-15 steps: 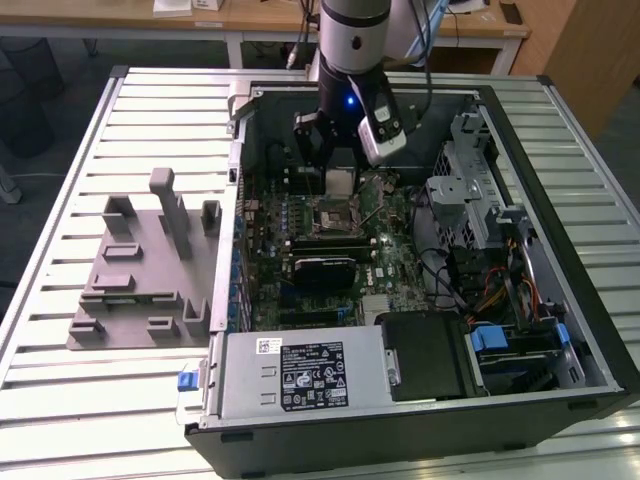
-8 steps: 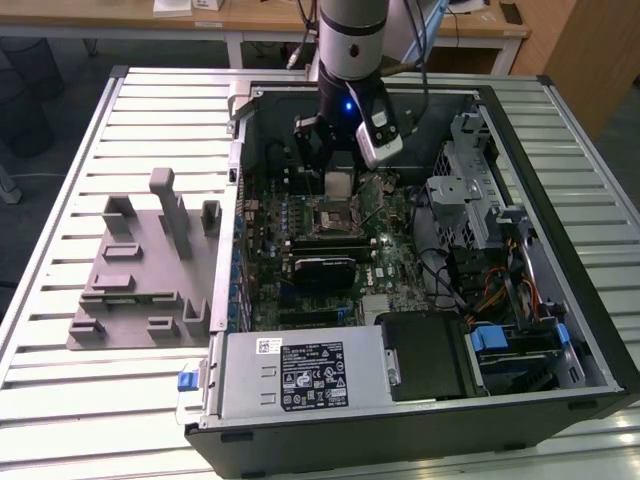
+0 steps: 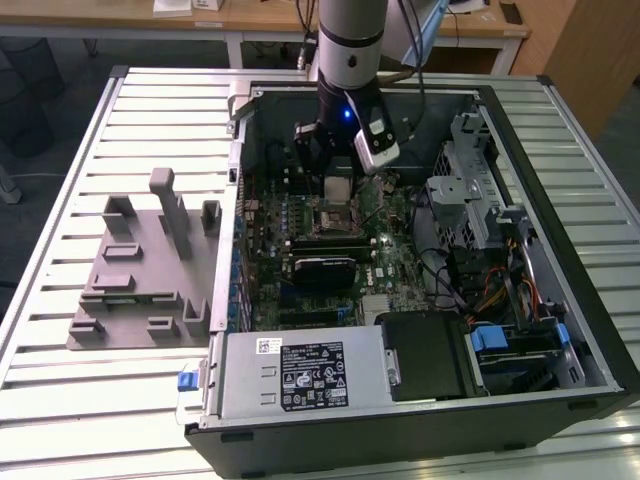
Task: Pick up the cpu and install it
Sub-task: 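Pick up the cpu and move it towards the insertion slot, then place the cpu into insertion slot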
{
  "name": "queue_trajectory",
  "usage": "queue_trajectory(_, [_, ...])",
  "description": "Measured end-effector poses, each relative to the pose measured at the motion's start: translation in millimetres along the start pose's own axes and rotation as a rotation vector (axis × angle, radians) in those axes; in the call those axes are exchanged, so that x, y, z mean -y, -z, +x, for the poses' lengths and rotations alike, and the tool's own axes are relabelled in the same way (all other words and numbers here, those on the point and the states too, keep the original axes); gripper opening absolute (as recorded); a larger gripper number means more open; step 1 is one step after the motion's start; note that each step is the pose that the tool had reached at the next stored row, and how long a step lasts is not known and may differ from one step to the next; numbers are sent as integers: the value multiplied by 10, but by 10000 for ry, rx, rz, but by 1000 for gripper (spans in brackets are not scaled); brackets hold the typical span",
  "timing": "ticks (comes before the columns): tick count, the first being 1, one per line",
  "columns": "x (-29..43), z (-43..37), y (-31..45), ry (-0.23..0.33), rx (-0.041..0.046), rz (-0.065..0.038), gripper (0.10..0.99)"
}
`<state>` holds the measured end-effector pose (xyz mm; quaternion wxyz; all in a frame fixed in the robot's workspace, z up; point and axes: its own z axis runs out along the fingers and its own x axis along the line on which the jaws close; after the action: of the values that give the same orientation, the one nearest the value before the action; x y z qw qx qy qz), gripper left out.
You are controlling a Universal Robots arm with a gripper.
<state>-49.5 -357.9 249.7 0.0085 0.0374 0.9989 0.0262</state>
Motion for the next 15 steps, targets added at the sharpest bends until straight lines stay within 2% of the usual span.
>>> queue_trajectory(2, [-3,1,-21,3,0,-2,545])
queue_trajectory(15, [-3,1,-21,29,-2,-1,545])
